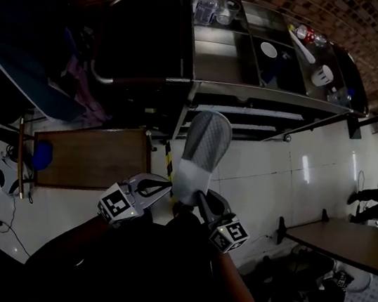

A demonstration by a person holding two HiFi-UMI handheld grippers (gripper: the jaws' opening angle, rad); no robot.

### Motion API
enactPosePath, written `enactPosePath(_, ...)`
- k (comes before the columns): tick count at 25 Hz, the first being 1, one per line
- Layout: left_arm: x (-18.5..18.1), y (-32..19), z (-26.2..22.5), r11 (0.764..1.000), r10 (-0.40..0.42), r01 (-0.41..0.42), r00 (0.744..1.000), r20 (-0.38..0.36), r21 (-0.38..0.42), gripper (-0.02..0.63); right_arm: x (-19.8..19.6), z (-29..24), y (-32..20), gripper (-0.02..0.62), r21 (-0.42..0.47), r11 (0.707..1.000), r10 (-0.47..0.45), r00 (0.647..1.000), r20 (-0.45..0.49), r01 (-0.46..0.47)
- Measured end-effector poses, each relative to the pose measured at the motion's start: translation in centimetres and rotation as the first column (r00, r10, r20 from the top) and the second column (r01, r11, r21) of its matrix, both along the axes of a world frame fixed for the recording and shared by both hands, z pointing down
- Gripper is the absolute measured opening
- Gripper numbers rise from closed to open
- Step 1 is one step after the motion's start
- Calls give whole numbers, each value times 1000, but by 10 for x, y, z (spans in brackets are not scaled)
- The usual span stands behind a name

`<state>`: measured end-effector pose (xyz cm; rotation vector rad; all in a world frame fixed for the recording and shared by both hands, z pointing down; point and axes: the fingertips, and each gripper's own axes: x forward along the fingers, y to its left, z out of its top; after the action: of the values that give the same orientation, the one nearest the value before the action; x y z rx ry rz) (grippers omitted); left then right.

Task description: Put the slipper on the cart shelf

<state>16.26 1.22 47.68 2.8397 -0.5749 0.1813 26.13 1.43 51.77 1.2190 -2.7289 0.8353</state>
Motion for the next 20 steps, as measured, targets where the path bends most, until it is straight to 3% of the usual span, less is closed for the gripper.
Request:
enactPosePath(7,44,-36,-1,992,-126,125,992,33,4,2,47,57,-42,54,-182,979,-70,991,110,90)
enactPosePath(11,73,-54,-1,984,-180,180,982,60,7,2,67,78,-70,54,-230,959,-136,981,139,166)
enactPosePath(15,91,-68,-3,962,-269,271,959,91,-9,2,77,93,-94,54,-297,926,-176,961,212,235)
enactPosePath(20,91,-81,4,935,-350,354,929,116,-15,2,82,109,-134,54,-347,897,-196,951,238,272)
